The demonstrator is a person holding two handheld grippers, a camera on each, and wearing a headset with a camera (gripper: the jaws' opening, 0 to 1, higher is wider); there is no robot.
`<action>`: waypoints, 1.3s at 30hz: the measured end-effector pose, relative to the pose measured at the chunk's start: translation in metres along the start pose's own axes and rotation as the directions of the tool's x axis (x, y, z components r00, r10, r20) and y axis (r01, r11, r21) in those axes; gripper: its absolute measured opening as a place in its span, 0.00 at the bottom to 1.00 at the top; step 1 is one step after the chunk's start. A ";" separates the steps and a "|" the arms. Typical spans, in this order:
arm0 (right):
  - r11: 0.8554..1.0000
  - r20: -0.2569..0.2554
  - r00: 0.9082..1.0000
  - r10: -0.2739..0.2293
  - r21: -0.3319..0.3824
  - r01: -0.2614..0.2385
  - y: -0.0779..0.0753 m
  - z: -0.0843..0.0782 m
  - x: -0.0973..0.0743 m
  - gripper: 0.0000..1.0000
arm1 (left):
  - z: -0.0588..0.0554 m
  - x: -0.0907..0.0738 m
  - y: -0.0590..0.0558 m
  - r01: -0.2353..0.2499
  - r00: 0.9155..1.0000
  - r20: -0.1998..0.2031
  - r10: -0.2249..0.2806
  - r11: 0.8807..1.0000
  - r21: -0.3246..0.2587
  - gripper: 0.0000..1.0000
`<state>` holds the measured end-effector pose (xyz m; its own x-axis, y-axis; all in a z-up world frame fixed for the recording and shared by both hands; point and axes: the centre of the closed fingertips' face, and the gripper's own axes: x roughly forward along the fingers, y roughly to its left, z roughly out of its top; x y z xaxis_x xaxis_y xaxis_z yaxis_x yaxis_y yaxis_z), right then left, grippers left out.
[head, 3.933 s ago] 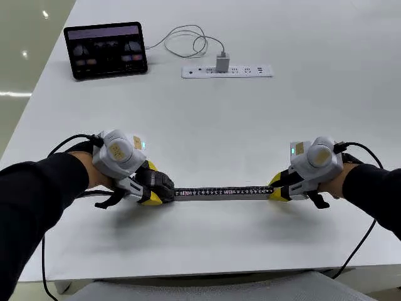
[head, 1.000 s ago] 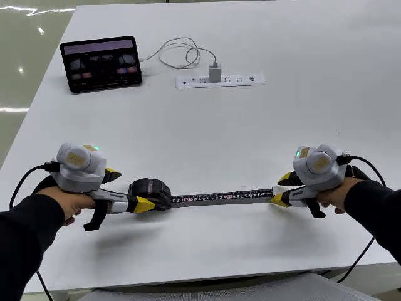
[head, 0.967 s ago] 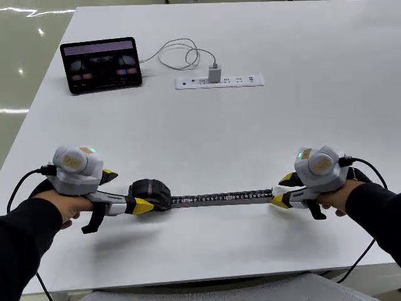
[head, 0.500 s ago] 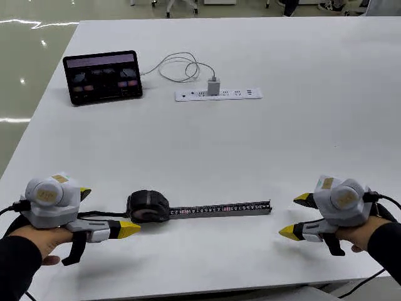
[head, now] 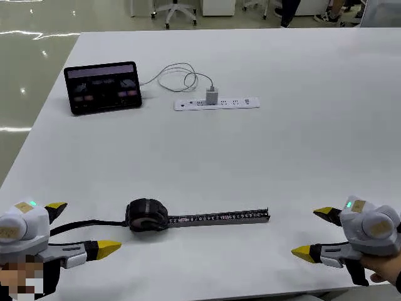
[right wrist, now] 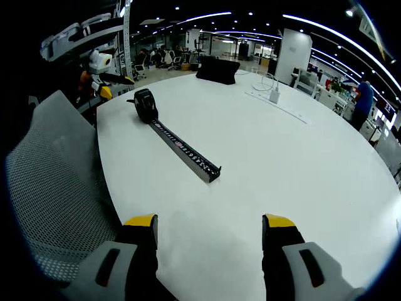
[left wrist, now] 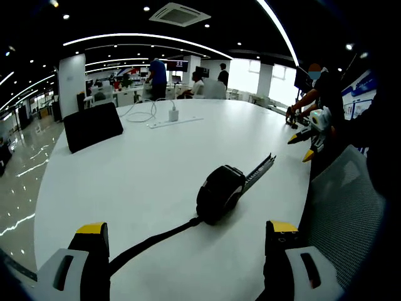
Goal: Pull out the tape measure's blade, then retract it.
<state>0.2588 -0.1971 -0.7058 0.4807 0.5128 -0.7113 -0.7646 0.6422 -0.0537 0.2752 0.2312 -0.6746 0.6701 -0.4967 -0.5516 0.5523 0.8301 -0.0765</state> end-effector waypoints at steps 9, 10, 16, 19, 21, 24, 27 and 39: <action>0.999 0.025 0.999 -0.040 0.019 0.040 -0.004 -0.006 -0.016 0.73 | -0.011 -0.016 -0.002 -0.010 1.000 0.011 0.010 1.000 0.002 1.00; 0.999 0.030 0.998 -0.048 0.025 0.047 -0.005 -0.005 -0.019 0.74 | -0.011 -0.017 -0.002 -0.010 1.000 0.013 0.010 1.000 0.001 1.00; 0.992 0.062 0.993 -0.097 0.092 0.091 -0.008 -0.002 -0.037 0.81 | -0.016 -0.022 -0.010 -0.014 1.000 -0.011 0.014 1.000 -0.011 1.00; 0.992 0.048 0.994 -0.099 0.079 0.095 -0.003 -0.007 -0.043 0.84 | -0.013 -0.022 -0.017 -0.008 1.000 -0.011 0.008 1.000 -0.026 1.00; 0.990 0.053 0.992 -0.115 0.086 0.110 -0.003 -0.005 -0.049 0.86 | -0.013 -0.022 -0.020 -0.007 1.000 -0.014 0.006 1.000 -0.019 1.00; 0.989 0.064 0.992 -0.105 0.114 0.097 0.002 -0.002 -0.056 0.91 | -0.012 -0.021 -0.024 0.003 1.000 -0.011 -0.003 1.000 -0.022 1.00; 0.990 0.056 0.994 -0.091 0.114 0.085 0.009 -0.002 -0.065 0.97 | -0.013 -0.022 -0.025 0.006 1.000 -0.016 -0.006 1.000 -0.017 1.00; 0.992 0.048 0.995 -0.082 0.095 0.078 0.004 -0.016 -0.066 1.00 | -0.018 -0.032 -0.020 0.005 0.999 -0.033 -0.005 1.000 -0.001 1.00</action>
<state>0.2176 -0.2373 -0.6701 0.5620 0.4846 -0.6704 -0.6808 0.7312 -0.0422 0.2342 0.2348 -0.6705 0.6505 -0.4926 -0.5781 0.5551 0.8278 -0.0807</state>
